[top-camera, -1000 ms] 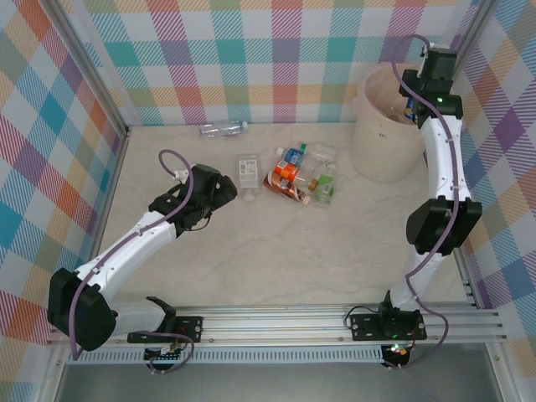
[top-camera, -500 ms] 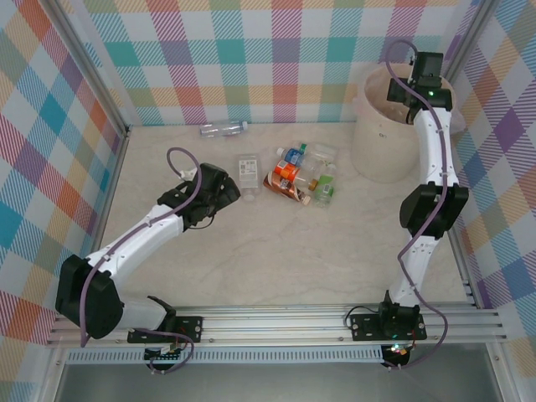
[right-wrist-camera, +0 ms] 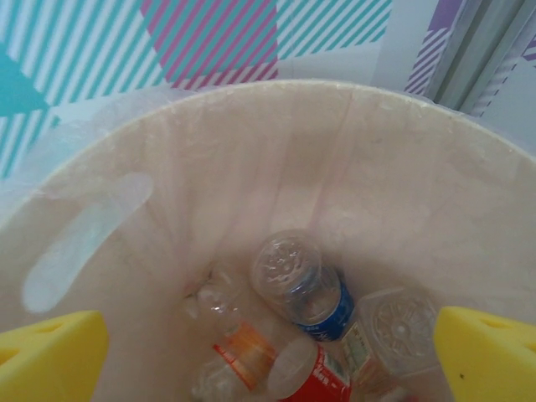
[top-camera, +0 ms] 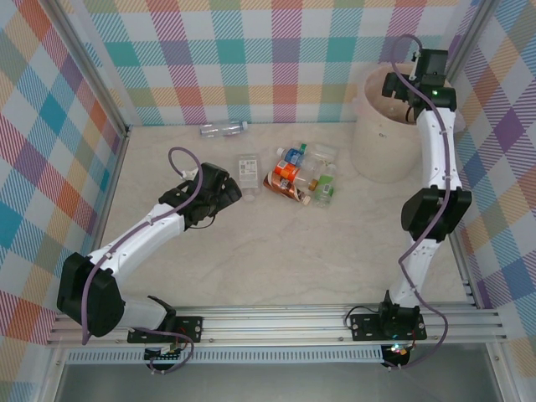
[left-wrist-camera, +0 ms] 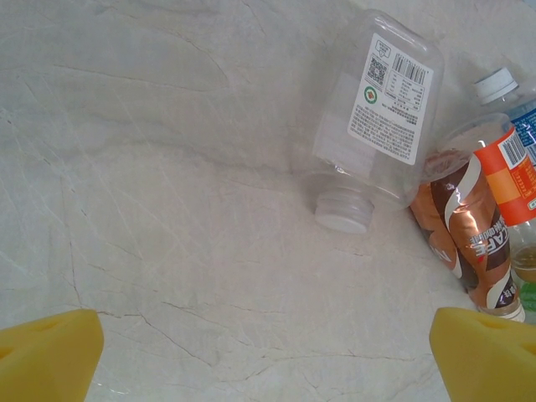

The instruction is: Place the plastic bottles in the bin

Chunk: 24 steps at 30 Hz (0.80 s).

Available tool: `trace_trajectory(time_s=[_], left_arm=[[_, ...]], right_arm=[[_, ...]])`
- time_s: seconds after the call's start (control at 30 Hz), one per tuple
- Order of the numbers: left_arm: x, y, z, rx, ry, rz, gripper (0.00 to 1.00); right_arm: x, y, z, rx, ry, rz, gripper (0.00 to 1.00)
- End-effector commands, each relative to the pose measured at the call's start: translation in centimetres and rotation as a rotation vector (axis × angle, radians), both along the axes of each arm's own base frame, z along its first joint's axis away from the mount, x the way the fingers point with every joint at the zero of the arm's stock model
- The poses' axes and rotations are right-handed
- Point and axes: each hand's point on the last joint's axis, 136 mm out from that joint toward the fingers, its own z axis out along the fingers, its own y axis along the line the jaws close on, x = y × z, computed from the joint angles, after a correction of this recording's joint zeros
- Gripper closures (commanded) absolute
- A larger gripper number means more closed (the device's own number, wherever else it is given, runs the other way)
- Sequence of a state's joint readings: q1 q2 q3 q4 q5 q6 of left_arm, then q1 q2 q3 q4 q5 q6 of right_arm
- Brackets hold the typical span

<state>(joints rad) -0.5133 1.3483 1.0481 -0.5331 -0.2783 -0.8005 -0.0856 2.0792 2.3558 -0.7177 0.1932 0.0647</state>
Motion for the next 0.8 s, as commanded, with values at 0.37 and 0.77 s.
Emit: trace_trajectory(time_s=[0.37, 0.77], left_arm=[[-0.1, 0.5, -0.5, -0.016, 0.016, 0.029, 0.00], [0.2, 0.0, -1.3, -0.020, 0.041, 0.025, 0.00]], right_arm=[[-7.8, 7.3, 7.1, 0.208, -0.169, 0.092, 0.00], [-14.3, 19.0, -2.1, 0.356, -0.016, 0.266, 0.00]])
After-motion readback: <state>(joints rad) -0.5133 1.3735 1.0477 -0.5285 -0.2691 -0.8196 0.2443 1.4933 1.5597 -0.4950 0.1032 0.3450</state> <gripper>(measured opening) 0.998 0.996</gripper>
